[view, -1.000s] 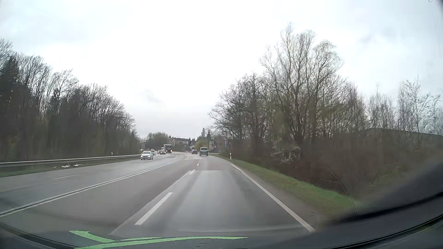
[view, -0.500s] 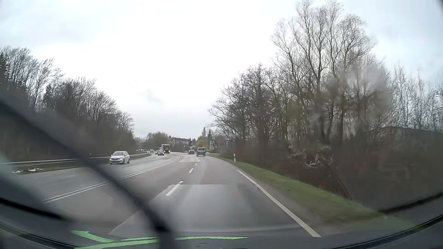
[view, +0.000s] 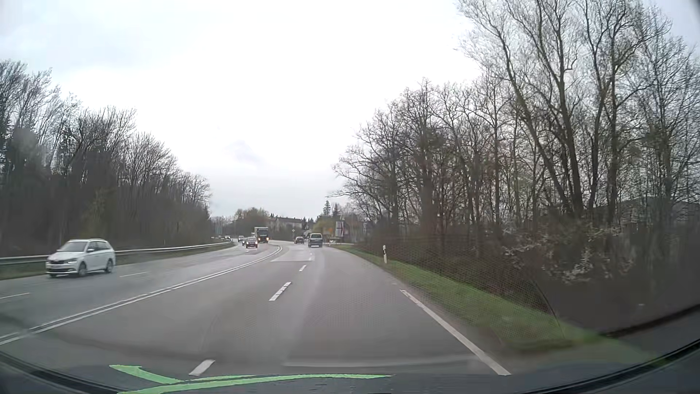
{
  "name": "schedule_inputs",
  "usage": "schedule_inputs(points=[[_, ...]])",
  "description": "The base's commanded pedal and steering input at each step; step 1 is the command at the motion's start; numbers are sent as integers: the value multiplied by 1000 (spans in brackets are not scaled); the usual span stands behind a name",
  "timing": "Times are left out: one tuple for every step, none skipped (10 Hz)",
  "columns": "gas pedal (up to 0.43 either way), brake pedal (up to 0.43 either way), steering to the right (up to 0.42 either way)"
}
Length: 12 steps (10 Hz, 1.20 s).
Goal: Follow the waypoints while adhering to traffic rules and regulations
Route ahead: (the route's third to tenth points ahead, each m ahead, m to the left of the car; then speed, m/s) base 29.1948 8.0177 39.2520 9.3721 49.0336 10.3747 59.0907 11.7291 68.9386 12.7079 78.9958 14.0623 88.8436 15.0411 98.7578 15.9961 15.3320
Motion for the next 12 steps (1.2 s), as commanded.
schedule_inputs(points=[[220, 0, -8], [220, 0, -8], [220, 0, -8], [220, 0, -8], [220, 0, -8], [220, 0, -9], [220, 0, -9], [220, 0, -9], [220, 0, -10], [220, 0, -11], [209, 0, -11], [189, 0, -11]])
